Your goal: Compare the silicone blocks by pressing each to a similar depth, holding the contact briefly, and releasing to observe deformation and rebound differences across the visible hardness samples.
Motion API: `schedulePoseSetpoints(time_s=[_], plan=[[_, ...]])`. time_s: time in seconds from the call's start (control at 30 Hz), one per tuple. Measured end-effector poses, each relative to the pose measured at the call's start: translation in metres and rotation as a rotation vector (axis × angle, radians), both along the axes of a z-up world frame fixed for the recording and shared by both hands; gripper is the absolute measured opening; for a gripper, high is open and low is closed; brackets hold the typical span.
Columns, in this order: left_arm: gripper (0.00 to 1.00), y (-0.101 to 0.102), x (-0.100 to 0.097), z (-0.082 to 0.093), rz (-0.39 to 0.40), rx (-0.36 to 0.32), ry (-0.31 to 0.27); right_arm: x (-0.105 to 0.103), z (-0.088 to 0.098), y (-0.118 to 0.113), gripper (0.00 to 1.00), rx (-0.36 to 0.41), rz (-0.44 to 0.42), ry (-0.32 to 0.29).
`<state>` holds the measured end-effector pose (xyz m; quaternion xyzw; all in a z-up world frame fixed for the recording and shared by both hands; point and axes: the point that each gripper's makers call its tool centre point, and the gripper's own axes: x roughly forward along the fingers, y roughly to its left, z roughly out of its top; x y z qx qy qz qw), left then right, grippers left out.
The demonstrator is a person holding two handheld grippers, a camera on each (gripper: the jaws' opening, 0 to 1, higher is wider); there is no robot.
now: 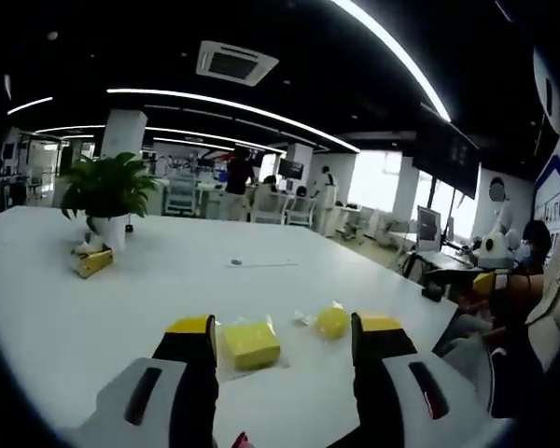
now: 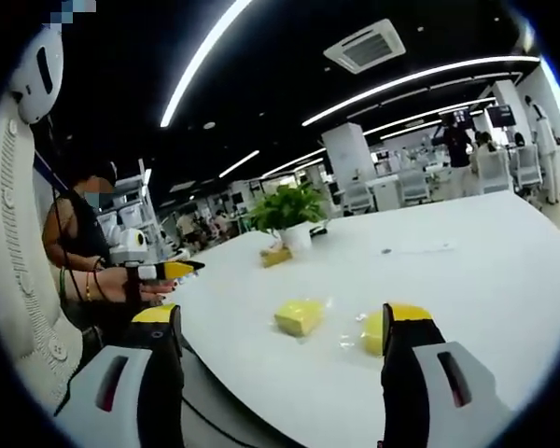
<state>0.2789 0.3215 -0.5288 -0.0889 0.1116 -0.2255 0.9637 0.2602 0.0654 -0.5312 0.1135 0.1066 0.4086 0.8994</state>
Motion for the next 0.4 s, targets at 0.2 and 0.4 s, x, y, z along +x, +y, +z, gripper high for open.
schedulePoseSetpoints(time_s=[0.2,0.4], plan=[[0.6,-0.0007,-0.0012,-0.0006,-0.002,0.007,0.006,0.0026,0.0001,-0.0033,0.82,-0.01,-0.005,0.002],[0.62,-0.002,0.0005,0.0043,-0.008,0.014,-0.004,0.0047,-0.0021,-0.0034,0.81,-0.011,-0.005,0.012]])
